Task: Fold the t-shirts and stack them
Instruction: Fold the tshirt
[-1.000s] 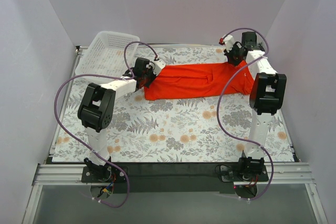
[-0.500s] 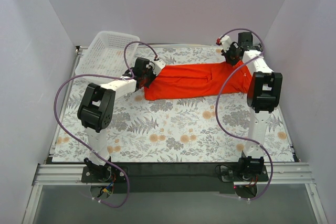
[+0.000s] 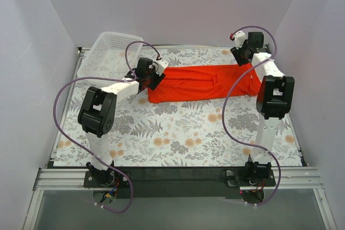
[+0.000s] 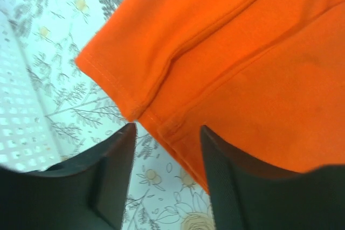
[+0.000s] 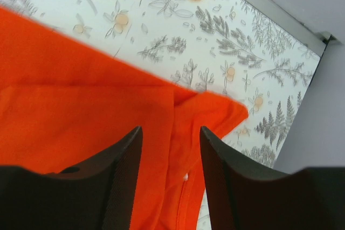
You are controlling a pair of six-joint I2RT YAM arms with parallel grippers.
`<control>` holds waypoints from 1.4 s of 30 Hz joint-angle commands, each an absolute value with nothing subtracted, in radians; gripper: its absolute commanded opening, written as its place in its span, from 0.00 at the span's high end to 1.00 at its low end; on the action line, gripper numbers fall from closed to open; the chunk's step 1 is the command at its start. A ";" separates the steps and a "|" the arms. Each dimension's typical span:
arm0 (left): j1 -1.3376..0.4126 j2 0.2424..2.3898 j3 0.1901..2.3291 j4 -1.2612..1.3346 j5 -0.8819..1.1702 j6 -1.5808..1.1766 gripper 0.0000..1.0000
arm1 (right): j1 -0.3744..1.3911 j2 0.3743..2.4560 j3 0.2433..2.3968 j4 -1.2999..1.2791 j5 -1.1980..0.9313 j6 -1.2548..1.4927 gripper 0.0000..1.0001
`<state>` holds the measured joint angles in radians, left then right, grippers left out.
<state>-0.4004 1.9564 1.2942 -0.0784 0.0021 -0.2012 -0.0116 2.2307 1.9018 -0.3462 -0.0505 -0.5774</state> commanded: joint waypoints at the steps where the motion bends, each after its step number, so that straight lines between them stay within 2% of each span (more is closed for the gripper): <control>1: -0.408 1.806 1.305 -0.028 -0.005 -0.233 0.48 | -0.050 2.028 1.784 -0.337 -0.125 -0.570 0.54; 4: -0.411 1.706 1.289 -0.012 0.047 -0.310 0.33 | -0.124 1.899 1.633 -0.460 -0.329 -0.656 0.48; 9: -0.411 1.534 1.207 -0.092 0.100 -0.562 0.25 | -0.308 1.822 1.517 -0.644 -0.520 -0.718 0.45; 13: -0.408 1.413 1.048 -0.135 0.145 -0.727 0.23 | -0.362 1.819 1.410 -0.681 -0.529 -0.796 0.45; 19: -0.377 1.342 0.867 -0.132 0.156 -0.845 0.23 | -0.364 1.907 1.448 -0.703 -0.535 -0.824 0.46; 38: -0.374 1.396 0.856 -0.143 0.169 -0.842 0.23 | -0.341 1.974 1.580 -0.730 -0.495 -0.870 0.50; 42: -0.374 1.404 0.853 -0.143 0.161 -0.839 0.23 | -0.325 2.028 1.601 -0.738 -0.496 -0.859 0.54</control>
<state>-0.3759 1.3998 0.8436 -0.1497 0.1551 -0.8387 -0.3416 1.9835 1.5570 -0.7101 -0.4927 -0.8570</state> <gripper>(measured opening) 0.768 0.475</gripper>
